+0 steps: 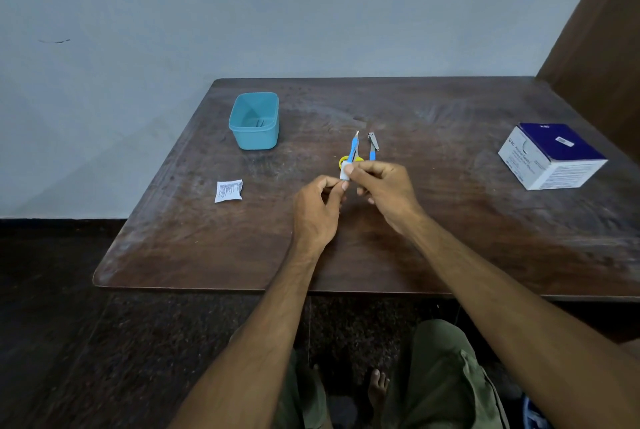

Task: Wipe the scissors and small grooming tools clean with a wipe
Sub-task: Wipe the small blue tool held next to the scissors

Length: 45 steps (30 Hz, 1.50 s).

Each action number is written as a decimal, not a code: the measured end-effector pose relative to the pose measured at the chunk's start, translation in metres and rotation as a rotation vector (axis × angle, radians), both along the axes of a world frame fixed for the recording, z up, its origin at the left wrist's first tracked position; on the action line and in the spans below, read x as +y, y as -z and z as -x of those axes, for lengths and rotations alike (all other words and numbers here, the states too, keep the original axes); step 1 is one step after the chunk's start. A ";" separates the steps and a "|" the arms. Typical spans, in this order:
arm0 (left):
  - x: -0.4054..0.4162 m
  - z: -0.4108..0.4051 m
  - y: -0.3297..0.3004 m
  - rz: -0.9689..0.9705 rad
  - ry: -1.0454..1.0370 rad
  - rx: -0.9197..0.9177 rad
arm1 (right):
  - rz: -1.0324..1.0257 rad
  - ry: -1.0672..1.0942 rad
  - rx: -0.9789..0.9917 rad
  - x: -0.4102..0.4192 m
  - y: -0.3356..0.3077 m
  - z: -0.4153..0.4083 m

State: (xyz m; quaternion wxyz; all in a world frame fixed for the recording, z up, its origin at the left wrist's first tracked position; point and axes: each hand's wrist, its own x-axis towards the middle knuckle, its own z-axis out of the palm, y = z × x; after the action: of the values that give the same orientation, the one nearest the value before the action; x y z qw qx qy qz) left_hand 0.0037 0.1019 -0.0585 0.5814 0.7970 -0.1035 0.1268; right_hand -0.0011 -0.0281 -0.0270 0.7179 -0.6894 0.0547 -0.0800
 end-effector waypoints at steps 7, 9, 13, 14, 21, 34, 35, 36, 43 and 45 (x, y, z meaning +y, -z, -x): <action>-0.003 0.001 -0.001 0.065 -0.009 0.052 | -0.019 0.080 0.004 -0.004 -0.016 -0.010; -0.003 0.001 -0.001 0.069 -0.012 0.064 | -0.052 0.100 -0.002 -0.001 -0.018 -0.013; -0.001 0.000 0.000 0.056 -0.030 0.043 | 0.019 0.060 -0.019 0.004 -0.009 -0.004; -0.001 0.000 0.000 0.048 -0.031 0.036 | 0.049 0.042 -0.021 0.004 -0.006 -0.001; -0.003 0.000 -0.001 0.051 -0.038 0.061 | 0.061 0.097 -0.051 -0.002 -0.021 -0.007; -0.003 0.001 -0.003 0.048 0.010 0.094 | 0.175 0.040 -0.027 -0.003 -0.008 0.000; -0.002 0.002 -0.004 0.053 0.034 0.093 | 0.163 0.049 -0.026 -0.003 -0.009 -0.001; -0.002 0.003 -0.006 0.042 0.045 0.075 | 0.158 0.064 -0.029 -0.002 -0.011 -0.002; 0.006 -0.007 -0.027 0.198 -0.023 0.132 | 0.267 0.048 -0.041 -0.015 -0.024 -0.001; 0.005 -0.012 -0.045 0.208 0.034 0.107 | 0.294 -0.005 -0.049 -0.016 -0.027 0.001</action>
State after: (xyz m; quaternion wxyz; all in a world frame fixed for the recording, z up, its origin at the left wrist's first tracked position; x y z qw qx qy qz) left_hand 0.0152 0.1072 -0.0139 0.6679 0.7359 -0.0721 0.0841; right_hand -0.0023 -0.0443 0.0003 0.6106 -0.7850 0.0229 -0.1020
